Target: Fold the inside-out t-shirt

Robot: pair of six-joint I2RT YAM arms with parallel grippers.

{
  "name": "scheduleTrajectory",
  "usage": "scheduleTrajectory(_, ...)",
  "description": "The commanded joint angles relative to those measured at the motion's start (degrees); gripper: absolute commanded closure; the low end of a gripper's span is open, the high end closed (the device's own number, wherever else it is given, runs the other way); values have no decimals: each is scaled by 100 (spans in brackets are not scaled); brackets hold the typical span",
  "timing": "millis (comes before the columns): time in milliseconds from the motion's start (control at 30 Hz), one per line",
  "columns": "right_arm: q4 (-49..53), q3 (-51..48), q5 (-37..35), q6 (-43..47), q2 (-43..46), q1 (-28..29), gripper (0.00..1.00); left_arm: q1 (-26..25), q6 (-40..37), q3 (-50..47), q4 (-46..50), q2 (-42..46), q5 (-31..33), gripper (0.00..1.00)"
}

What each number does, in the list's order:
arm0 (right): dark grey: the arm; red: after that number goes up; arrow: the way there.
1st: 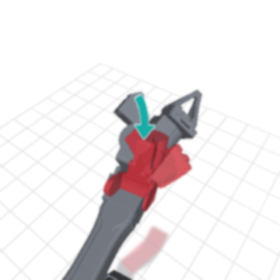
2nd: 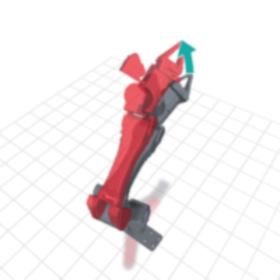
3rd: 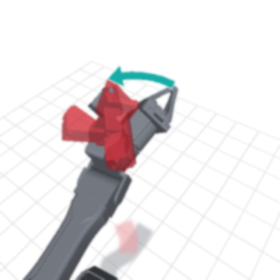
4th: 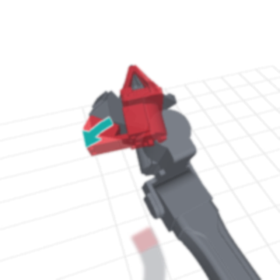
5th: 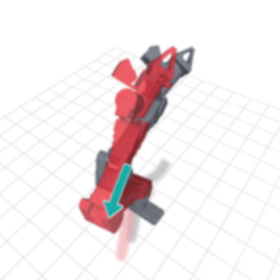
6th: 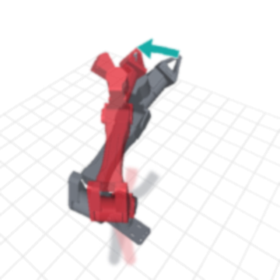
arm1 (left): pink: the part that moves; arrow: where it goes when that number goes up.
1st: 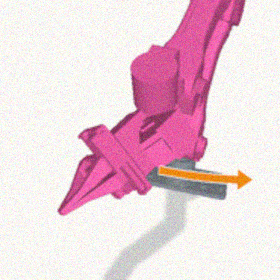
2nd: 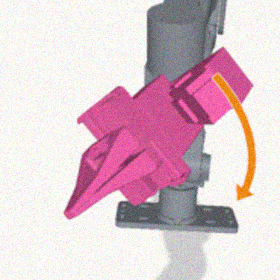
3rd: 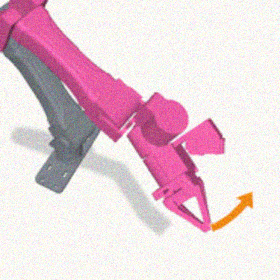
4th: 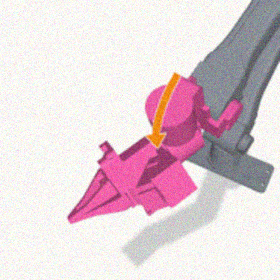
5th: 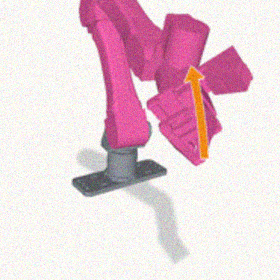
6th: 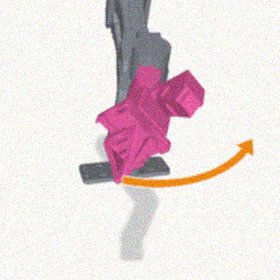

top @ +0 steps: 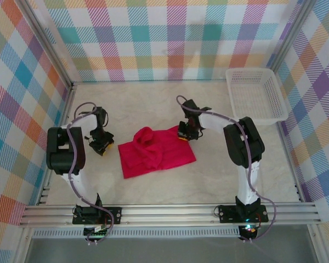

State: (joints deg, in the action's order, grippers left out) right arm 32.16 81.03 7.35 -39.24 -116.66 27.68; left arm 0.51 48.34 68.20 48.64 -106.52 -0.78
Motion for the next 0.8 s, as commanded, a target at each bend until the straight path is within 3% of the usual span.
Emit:
scheduleTrajectory(0,606,307,-304,331,-32,-123,87,-559,-505,544,-2352,-167,-1426,58)
scheduleTrajectory(167,459,-171,-316,34,738,-138,82,-1602,-798,1131,-1456,420,-993,55)
scheduleTrajectory(267,169,-675,-259,-195,1301,-251,81,-2644,-543,1651,-1112,267,-810,54)
scheduleTrajectory(367,-208,-1110,165,-386,1581,-276,82,-3305,-178,1959,-1153,-17,-650,54)
scheduleTrajectory(467,-675,-1540,606,-680,1655,-191,83,-3561,117,2149,-1263,-384,-632,55)
scheduleTrajectory(600,-1144,-1960,684,-935,1564,-7,85,-3689,420,2067,-1472,-713,-859,56)
scheduleTrajectory(767,-1590,-2250,706,-1205,955,132,90,-3699,721,1110,-1876,-431,-823,57)
